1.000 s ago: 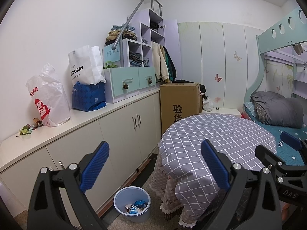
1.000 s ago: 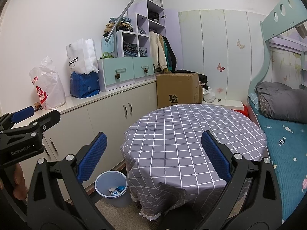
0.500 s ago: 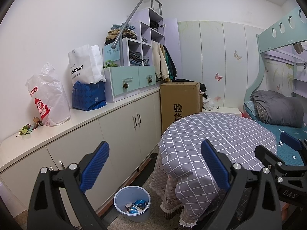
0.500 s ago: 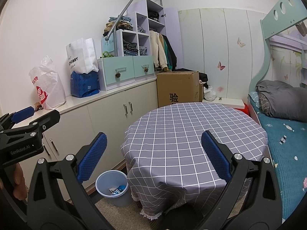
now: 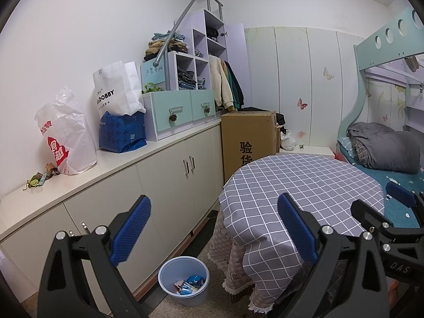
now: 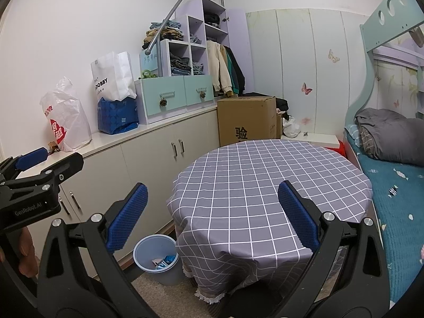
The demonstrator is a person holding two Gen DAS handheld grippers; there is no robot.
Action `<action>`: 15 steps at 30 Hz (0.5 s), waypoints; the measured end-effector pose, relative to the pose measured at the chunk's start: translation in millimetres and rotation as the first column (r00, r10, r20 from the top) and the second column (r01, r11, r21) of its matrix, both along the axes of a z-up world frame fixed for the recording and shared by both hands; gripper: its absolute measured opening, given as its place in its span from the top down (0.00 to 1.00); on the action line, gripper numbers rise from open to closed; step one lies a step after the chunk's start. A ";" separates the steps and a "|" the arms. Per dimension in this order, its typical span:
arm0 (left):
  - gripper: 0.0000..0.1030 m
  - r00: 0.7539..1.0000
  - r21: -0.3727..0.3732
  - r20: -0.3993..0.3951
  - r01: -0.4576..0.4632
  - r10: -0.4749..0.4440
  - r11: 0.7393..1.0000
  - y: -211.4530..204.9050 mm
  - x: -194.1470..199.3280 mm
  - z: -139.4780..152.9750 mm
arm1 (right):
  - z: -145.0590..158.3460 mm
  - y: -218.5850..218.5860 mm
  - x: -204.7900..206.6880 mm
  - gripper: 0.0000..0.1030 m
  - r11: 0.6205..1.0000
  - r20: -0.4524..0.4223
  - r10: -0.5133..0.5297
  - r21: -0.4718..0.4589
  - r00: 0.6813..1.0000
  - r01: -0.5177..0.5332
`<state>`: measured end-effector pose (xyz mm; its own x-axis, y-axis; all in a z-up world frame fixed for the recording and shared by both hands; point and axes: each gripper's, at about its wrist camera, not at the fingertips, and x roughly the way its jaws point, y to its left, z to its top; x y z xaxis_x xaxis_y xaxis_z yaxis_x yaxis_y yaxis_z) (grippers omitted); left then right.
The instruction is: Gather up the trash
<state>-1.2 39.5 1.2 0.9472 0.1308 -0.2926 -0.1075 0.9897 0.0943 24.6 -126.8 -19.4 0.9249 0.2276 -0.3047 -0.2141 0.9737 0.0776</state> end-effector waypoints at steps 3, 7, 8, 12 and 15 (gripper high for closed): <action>0.08 1.000 0.003 -0.001 -0.001 0.001 1.000 0.4 0.0 -0.4 | -0.1 -0.5 1.0 0.06 1.000 0.000 0.001 0.002 1.000 -0.001; 0.08 1.000 0.010 -0.005 -0.002 0.002 1.000 2.2 4.5 -1.2 | -0.3 0.0 2.3 0.06 1.000 -0.002 0.006 0.006 1.000 -0.006; 0.08 1.000 0.012 -0.005 -0.002 0.002 1.000 2.5 5.0 -1.8 | -0.2 -0.1 3.9 0.06 1.000 -0.002 0.007 0.006 1.000 -0.007; 0.08 1.000 0.023 -0.012 -0.007 0.007 1.000 0.6 10.6 -2.7 | -1.2 1.2 11.9 0.06 1.000 -0.005 0.009 0.013 1.000 -0.009; 0.08 1.000 0.027 -0.019 -0.014 0.014 1.000 -0.1 16.5 -4.7 | -4.0 -1.1 20.3 0.06 1.000 -0.008 0.012 0.019 1.000 -0.012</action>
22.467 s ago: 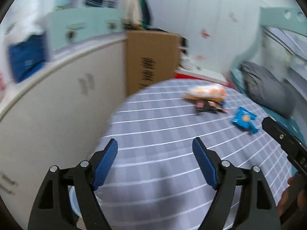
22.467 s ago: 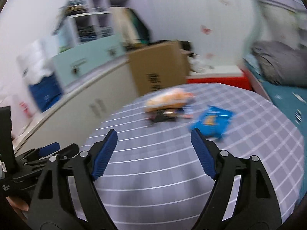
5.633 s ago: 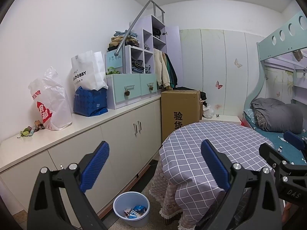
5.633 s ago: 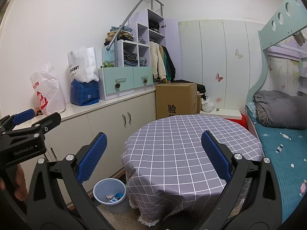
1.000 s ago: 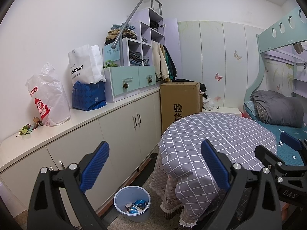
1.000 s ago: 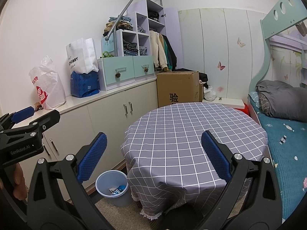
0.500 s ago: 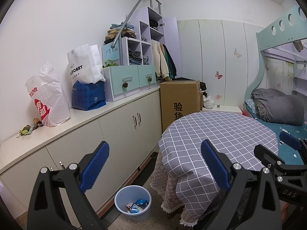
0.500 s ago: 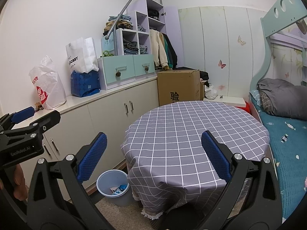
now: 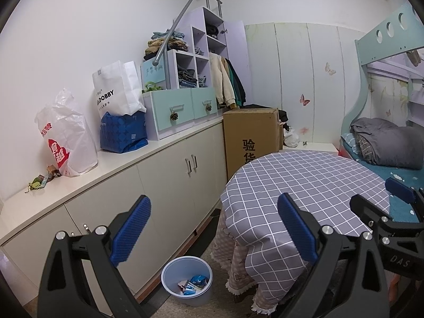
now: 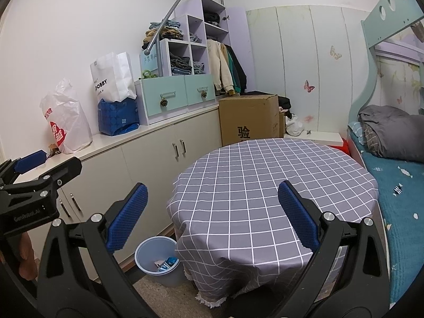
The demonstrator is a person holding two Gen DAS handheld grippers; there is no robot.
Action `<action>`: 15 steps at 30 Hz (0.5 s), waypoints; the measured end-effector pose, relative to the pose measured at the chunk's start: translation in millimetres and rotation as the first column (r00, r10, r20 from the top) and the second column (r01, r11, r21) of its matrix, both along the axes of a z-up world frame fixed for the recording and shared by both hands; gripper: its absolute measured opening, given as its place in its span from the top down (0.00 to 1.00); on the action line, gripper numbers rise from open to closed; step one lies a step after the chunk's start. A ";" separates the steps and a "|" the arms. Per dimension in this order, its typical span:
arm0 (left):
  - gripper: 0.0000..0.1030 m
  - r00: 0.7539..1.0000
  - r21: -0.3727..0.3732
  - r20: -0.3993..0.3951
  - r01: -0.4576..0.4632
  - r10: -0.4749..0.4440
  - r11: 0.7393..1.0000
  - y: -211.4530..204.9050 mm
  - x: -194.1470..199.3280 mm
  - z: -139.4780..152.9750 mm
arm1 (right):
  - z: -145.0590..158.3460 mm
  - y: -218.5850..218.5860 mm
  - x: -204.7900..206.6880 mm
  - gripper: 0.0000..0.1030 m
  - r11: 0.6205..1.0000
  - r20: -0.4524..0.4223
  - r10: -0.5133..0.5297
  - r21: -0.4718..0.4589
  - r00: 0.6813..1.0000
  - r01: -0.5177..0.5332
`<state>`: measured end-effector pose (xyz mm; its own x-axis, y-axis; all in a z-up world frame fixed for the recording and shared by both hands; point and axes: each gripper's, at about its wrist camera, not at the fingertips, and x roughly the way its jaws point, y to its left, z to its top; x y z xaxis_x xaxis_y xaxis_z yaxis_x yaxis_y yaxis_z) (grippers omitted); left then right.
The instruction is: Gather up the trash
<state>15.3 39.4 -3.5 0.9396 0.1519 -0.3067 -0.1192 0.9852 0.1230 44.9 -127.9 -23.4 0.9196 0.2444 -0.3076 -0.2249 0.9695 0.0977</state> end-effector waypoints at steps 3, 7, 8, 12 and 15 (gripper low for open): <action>0.08 1.000 0.009 -0.009 -0.006 0.006 1.000 -3.8 8.0 -1.6 | -4.1 -3.7 10.8 0.06 1.000 -0.007 -0.005 0.016 1.000 0.005; 0.08 1.000 0.019 -0.025 -0.016 0.017 1.000 -7.6 22.3 -5.3 | -12.5 -8.2 26.6 0.06 1.000 -0.028 -0.012 0.023 1.000 0.012; 0.08 0.999 0.018 -0.035 -0.019 0.019 1.000 -8.8 27.7 -7.4 | -15.8 -10.8 32.4 0.06 1.000 -0.037 -0.014 0.027 0.999 0.015; 0.08 0.997 0.019 -0.071 -0.028 0.030 0.999 -12.9 48.3 -15.3 | -29.1 -21.3 52.8 0.06 0.999 -0.071 -0.032 0.033 0.997 0.034; 0.08 0.993 0.015 -0.114 -0.028 0.030 0.999 -18.4 67.5 -24.8 | -42.3 -31.6 71.3 0.06 0.998 -0.113 -0.045 0.041 0.993 0.050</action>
